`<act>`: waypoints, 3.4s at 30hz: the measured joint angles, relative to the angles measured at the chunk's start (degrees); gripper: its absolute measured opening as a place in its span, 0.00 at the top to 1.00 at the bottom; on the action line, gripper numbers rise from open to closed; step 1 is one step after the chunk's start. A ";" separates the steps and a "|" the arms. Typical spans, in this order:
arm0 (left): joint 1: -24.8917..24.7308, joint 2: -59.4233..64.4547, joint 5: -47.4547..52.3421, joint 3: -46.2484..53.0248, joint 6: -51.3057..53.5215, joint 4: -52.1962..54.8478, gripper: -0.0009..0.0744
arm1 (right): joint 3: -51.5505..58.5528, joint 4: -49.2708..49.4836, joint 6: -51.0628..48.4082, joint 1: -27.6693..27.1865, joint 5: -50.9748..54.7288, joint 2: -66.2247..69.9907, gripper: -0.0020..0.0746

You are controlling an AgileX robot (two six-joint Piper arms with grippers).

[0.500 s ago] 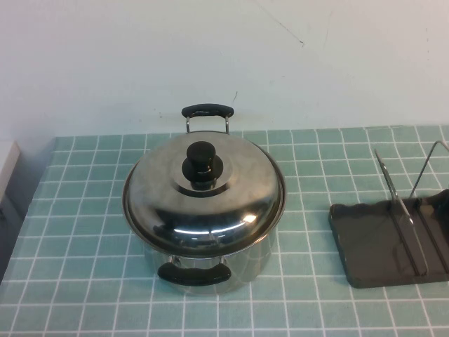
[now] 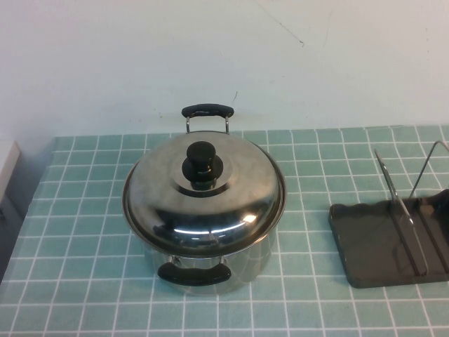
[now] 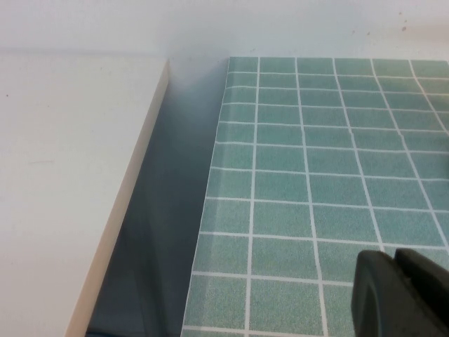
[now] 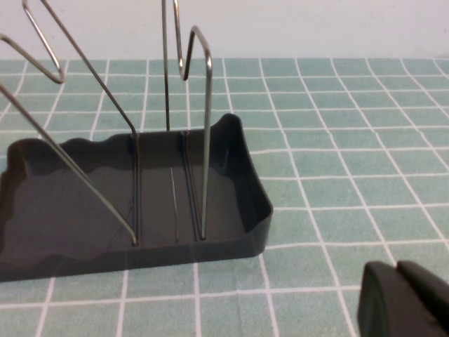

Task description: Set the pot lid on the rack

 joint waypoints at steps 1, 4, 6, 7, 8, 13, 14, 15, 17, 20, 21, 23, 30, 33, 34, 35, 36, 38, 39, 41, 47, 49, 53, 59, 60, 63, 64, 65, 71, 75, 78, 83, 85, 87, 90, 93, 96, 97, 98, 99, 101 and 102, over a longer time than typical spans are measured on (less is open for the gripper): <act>0.00 0.00 0.00 0.00 0.00 0.00 0.99 | 0.00 0.00 0.00 0.00 0.00 0.00 0.98; 0.00 0.00 0.00 0.00 0.00 1.41 0.99 | 0.00 0.00 0.00 0.00 0.00 0.00 0.98; 0.00 0.00 0.00 0.00 0.00 3.54 0.99 | 0.00 0.00 0.00 0.00 0.00 0.00 0.98; 0.00 0.00 0.00 0.00 0.00 4.42 0.99 | 0.00 0.00 0.00 0.00 0.00 0.00 0.98; 0.00 0.00 0.00 0.00 0.00 4.94 0.99 | 0.00 0.00 0.00 0.00 0.00 0.00 0.98; 0.00 0.00 0.00 0.00 0.00 5.99 0.99 | 0.00 0.00 0.00 0.00 0.00 0.00 0.98; 0.00 0.00 0.00 0.00 0.23 5.99 0.99 | 0.00 0.00 0.00 0.00 0.00 0.00 0.98; 0.00 0.00 0.00 0.00 0.34 5.99 0.99 | 0.00 0.00 0.00 0.00 0.00 0.00 0.98; 0.00 0.00 -0.13 0.00 0.34 5.99 0.99 | 0.00 0.00 0.00 0.00 0.00 0.00 0.98; 0.00 0.00 -0.92 0.00 -0.19 6.47 0.99 | 0.00 0.00 0.00 0.00 0.00 0.00 0.98; 0.00 0.00 -1.43 0.00 -1.23 5.35 0.99 | 0.00 0.00 0.00 0.00 0.00 0.00 0.98; 0.00 0.00 -2.31 0.11 -6.71 -0.75 0.99 | 0.00 0.00 0.00 0.00 0.00 0.00 0.98; 0.00 0.00 -2.71 0.20 -26.30 -35.60 0.99 | 0.00 0.00 0.00 0.00 0.00 0.00 0.98; 0.00 0.00 -3.95 0.20 -25.23 -36.17 0.99 | 0.00 0.00 0.00 0.00 0.00 0.00 0.98; 0.00 0.00 -4.57 0.20 -25.16 -36.32 0.99 | 0.00 0.00 0.00 0.00 0.00 0.00 0.98; 0.00 0.00 -5.17 0.20 -25.13 -36.42 0.99 | 0.00 0.00 0.00 0.00 0.00 0.00 0.98; 0.00 0.00 -5.63 0.20 -25.01 -36.42 0.99 | 0.00 0.00 0.00 0.00 0.00 0.00 0.98; 0.00 0.00 -6.17 0.20 -23.85 -36.42 0.99 | 0.00 0.00 0.00 0.00 0.00 0.00 0.98; 0.00 0.00 -5.77 0.20 -22.40 -36.42 0.99 | 0.00 0.00 0.00 0.00 0.00 0.00 0.98; 0.00 0.00 -1.83 -1.22 -16.65 -36.42 0.99 | 0.00 0.00 0.00 0.00 0.00 0.00 0.98; 0.00 3.64 5.21 -14.97 5.69 -36.42 0.99 | 0.00 0.00 0.00 0.00 0.00 0.00 0.98; 0.00 7.03 5.00 -18.75 8.09 -34.39 0.99 | 0.00 0.00 0.00 0.00 0.00 0.00 0.98; 0.00 14.91 4.38 -25.56 8.09 -26.22 0.99 | 0.00 0.04 0.00 0.00 0.00 0.00 0.98; -6.05 23.05 2.65 -29.73 4.25 -16.70 0.93 | 0.00 0.04 0.00 0.00 0.00 0.00 0.98; -7.65 23.66 2.08 -29.74 4.25 -15.11 0.90 | 0.00 0.04 0.00 0.00 0.00 0.00 0.98; -14.09 26.54 -1.44 -29.74 3.78 -10.16 0.71 | 0.00 0.04 0.00 0.00 0.00 0.00 0.98; -16.59 27.57 -3.40 -29.74 3.18 -8.49 0.62 | 0.00 0.04 0.00 0.00 0.00 0.00 0.98; -19.56 28.73 -6.16 -29.74 2.45 -6.99 0.53 | 0.00 0.04 0.00 0.00 0.00 0.00 0.98; -32.53 39.05 -20.79 -29.74 -0.25 -3.92 0.25 | 0.00 0.04 0.00 0.00 0.00 0.00 0.98; -38.99 49.85 -31.83 -29.74 1.12 -3.70 0.22 | 0.00 0.04 0.00 0.00 0.00 0.00 0.98; -40.90 57.99 -40.58 -29.82 1.49 -3.61 0.22 | 0.00 0.04 0.00 0.00 0.00 0.00 0.98; -41.35 70.47 -53.05 -30.20 1.49 -2.55 0.22 | 0.00 0.04 0.00 0.00 0.00 0.00 0.98; -41.35 74.28 -57.09 -30.78 1.32 -1.98 0.22 | 0.00 0.04 0.00 0.00 0.00 0.00 0.98; -41.35 77.65 -59.43 -32.08 0.90 -1.83 0.22 | 0.00 0.04 0.00 0.00 0.00 0.00 0.98; -41.35 82.23 -62.08 -34.85 0.65 -1.94 0.22 | 0.00 0.04 0.00 0.00 0.00 0.00 0.98; -41.58 86.39 -63.86 -38.10 0.42 -2.32 0.22 | 0.00 0.04 0.00 0.00 0.00 0.00 0.98; -41.71 89.36 -64.72 -40.31 0.55 -4.69 0.22 | 0.00 0.04 0.00 0.00 0.00 0.00 0.98; -41.71 90.27 -65.26 -40.64 0.82 -5.95 0.22 | 0.00 0.04 0.00 0.00 0.00 0.00 0.98; -41.71 91.13 -66.04 -40.77 0.92 -7.47 0.22 | 0.00 0.04 0.00 0.00 0.00 0.00 0.98; -41.59 91.94 -66.87 -40.74 1.07 -8.97 0.22 | 0.00 0.04 0.00 0.00 0.00 0.00 0.98; -41.07 93.11 -68.56 -40.89 1.31 -11.19 0.22 | 0.00 0.04 0.00 0.00 0.00 0.00 0.98; -40.89 93.69 -69.10 -40.95 1.31 -11.69 0.22 | 0.00 0.04 0.00 0.00 0.00 0.00 0.98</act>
